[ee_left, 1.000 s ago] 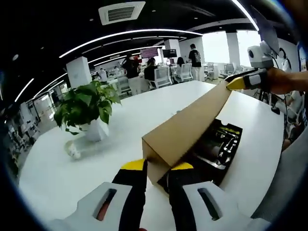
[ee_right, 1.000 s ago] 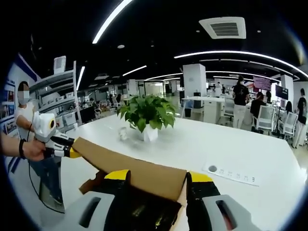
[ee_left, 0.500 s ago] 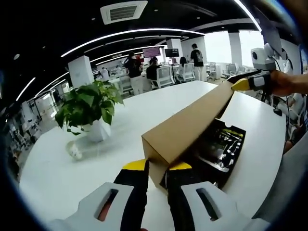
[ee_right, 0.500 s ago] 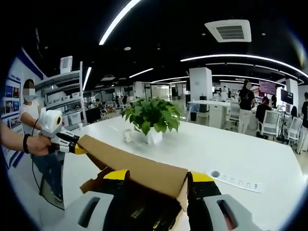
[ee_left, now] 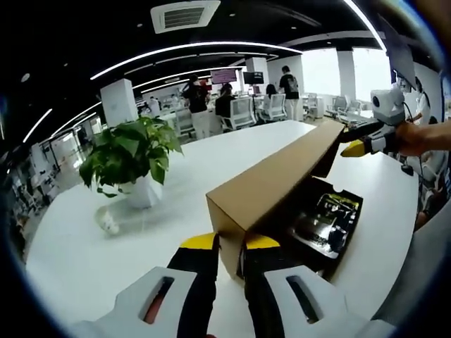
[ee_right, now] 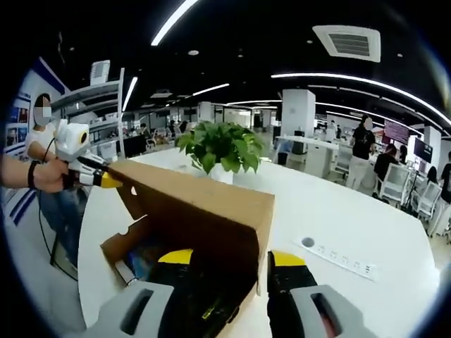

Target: Operate the shoe box by opening the lid, removing the specified soft item, and placing it in the target area until the item is outside and the box remains undamaged.

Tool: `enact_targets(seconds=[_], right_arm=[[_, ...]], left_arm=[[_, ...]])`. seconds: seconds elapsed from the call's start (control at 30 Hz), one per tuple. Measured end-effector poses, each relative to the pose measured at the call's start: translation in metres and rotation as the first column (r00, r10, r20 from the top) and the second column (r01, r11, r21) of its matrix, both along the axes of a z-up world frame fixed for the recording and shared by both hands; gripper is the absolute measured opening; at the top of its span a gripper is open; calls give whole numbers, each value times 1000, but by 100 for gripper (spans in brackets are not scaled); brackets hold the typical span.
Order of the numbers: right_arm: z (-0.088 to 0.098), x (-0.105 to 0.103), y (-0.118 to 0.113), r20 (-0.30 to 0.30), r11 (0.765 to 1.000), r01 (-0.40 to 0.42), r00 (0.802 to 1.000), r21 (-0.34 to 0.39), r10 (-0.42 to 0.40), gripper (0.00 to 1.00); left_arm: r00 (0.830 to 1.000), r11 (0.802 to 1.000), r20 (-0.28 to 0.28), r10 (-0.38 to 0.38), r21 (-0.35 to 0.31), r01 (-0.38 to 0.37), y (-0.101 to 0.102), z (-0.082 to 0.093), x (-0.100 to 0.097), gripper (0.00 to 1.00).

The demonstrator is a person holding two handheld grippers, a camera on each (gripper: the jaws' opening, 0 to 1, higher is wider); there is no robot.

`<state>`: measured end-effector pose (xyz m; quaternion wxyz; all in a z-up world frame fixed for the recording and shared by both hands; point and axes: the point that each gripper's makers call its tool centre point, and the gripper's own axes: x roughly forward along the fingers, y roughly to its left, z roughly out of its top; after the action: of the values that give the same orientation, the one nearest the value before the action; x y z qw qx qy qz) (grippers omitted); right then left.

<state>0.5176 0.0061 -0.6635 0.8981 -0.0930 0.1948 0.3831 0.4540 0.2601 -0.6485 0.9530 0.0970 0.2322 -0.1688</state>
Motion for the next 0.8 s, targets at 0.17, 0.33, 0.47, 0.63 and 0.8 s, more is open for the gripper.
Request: enact_targets(seconds=[0.17,0.33,0.47,0.63,0.8], right_arm=[[-6,15,0,-8,1000,28,1000,-7,-28,24],[-7,28,2,-4,999,36,999,-23,-36,17],[-8,38,1,4,998,51,999,-39,-51,11],[-8,50,-2,8,996,72,997,-46,-72,1],[-10,60,1,11,995,68,998,-68,-67,0]], left_arm=[[1000,1000,1,2,1,-2,2,1,5,10],[1000,1000,2,4,-2,-4,3,2,10,9],[1000,1000,5,11,-6,-11,5,2,16,9],[1000,1000,6,15,-11,-15,8,3,24,9],[1000,1000,7,20,-11,-20,12,2,35,8]])
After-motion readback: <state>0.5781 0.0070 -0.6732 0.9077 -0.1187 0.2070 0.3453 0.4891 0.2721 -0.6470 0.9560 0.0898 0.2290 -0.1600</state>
